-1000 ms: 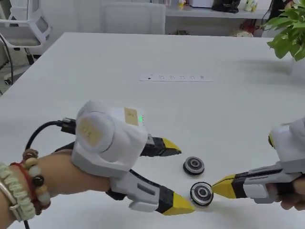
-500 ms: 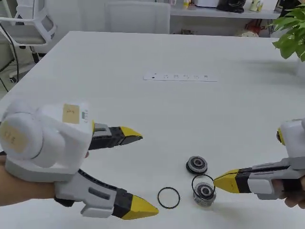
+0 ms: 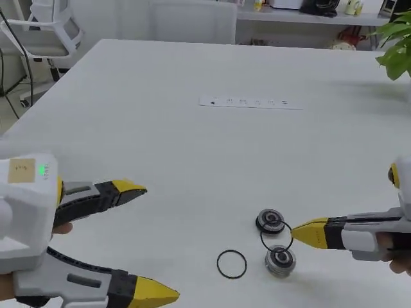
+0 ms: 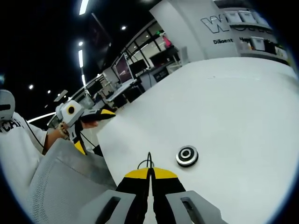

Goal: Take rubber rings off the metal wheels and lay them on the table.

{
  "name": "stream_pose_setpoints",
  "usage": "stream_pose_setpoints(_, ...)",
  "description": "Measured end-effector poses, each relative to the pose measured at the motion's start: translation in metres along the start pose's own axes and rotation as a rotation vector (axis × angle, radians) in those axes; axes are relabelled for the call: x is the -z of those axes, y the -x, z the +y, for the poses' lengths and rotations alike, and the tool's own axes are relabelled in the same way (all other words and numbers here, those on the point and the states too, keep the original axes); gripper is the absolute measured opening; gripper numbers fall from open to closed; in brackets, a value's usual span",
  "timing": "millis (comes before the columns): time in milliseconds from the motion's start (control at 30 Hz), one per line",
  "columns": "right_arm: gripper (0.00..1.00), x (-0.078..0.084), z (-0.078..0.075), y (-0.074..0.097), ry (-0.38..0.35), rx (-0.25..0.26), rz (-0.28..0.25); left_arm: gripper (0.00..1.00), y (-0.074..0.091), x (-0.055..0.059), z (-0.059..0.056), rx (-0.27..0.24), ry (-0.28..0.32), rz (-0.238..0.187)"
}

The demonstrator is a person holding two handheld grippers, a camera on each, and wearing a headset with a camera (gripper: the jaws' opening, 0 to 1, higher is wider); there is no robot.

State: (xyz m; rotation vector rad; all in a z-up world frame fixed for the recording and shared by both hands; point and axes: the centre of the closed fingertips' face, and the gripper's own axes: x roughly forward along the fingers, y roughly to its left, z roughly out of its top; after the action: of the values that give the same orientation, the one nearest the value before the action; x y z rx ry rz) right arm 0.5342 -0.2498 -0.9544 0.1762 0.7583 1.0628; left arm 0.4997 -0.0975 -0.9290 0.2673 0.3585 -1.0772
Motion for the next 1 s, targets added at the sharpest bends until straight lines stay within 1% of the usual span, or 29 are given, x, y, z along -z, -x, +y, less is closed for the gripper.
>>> stream_pose_setpoints(100,0.0,-0.001,0.003,-0.002,0.005,-0.006,0.002,0.89,0.004,0.006,0.003,-0.037,0.028,-0.002)
stream_pose_setpoints(200,0.0,-0.001,0.005,-0.004,0.011,-0.009,0.006,0.88,0.007,0.01,0.004,-0.054,0.052,0.0)
stream_pose_setpoints(300,0.0,0.0,0.008,-0.006,0.019,-0.015,0.013,0.89,0.011,0.013,0.004,-0.072,0.07,-0.01)
stream_pose_setpoints(367,0.0,0.0,0.009,-0.007,0.025,-0.018,0.017,0.89,0.011,0.014,0.003,-0.073,0.082,-0.013)
stream_pose_setpoints(433,0.0,0.001,0.012,-0.009,0.03,-0.024,0.025,0.89,0.011,0.018,-0.002,-0.066,0.084,-0.005)
stream_pose_setpoints(500,0.0,0.001,0.015,-0.011,0.043,-0.031,0.034,0.89,0.011,0.02,-0.004,-0.066,0.085,0.0)
stream_pose_setpoints(600,0.0,0.001,0.018,-0.014,0.056,-0.038,0.043,0.89,0.01,0.022,-0.005,-0.067,0.101,-0.006)
stream_pose_setpoints(800,0.0,0.003,0.024,-0.019,0.087,-0.051,0.077,0.89,0.012,0.023,-0.003,-0.074,0.109,-0.011)
stream_pose_setpoints(1000,0.0,0.002,0.028,-0.022,0.11,-0.063,0.098,0.89,0.012,0.023,-0.002,-0.083,0.119,-0.02)
